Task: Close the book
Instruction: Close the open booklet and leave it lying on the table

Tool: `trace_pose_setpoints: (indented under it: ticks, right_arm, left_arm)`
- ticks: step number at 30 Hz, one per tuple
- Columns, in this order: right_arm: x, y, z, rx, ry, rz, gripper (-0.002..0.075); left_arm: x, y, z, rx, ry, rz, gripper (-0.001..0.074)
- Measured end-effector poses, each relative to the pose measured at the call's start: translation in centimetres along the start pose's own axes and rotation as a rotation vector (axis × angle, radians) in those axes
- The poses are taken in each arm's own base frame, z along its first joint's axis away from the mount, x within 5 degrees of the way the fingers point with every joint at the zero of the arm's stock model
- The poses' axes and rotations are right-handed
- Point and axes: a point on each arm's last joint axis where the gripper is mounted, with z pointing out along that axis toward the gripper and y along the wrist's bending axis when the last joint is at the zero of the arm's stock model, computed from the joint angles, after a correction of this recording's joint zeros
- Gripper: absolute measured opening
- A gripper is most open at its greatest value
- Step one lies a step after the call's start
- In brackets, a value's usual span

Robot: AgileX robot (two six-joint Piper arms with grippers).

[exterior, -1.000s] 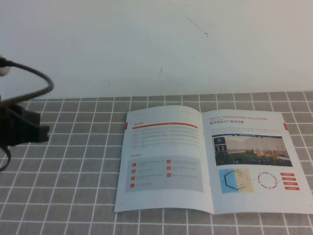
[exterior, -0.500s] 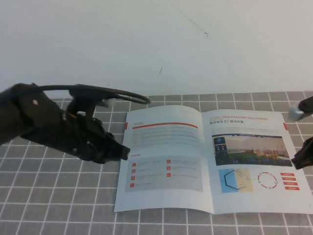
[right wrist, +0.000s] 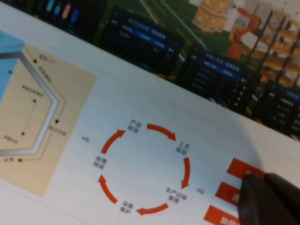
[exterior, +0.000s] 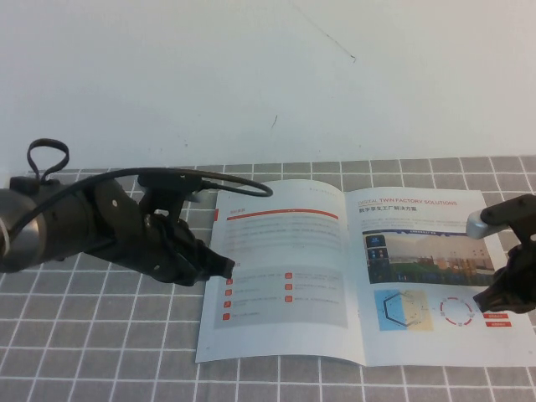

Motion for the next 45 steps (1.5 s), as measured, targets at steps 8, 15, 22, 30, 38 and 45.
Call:
trace_pose_setpoints:
  ticks: [8,15,22,30,38,45]
  right_arm:
    - [0.0,0.0,0.1,-0.002,0.001,0.003,-0.0001]
    - [0.0,0.0,0.1,-0.004,-0.003,0.009,-0.0001]
    - [-0.1,0.0,0.1,-0.002,-0.008,0.009,-0.0001]
    - [-0.1,0.0,0.1,-0.001,-0.010,0.012,-0.0001]
    - [-0.1,0.0,0.2,-0.001,-0.011,0.014,-0.0001]
    - [-0.1,0.0,0.2,0.000,-0.014,0.015,-0.0001]
  left_arm:
    - [0.2,1.2,2.8,-0.059,-0.032,-0.020,-0.0003]
    - [0.7,1.8,4.6,-0.077,-0.014,-0.036,-0.0003]
    - [0.8,0.4,5.1,-0.063,-0.020,-0.009,-0.0003]
    - [0.6,-3.4,5.8,-0.011,-0.045,0.048,-0.0003]
    - [-3.3,-7.6,4.4,0.126,-0.120,-0.003,-0.0003]
    - [-7.9,-11.4,1.5,0.263,-0.255,0.091,-0.0003]
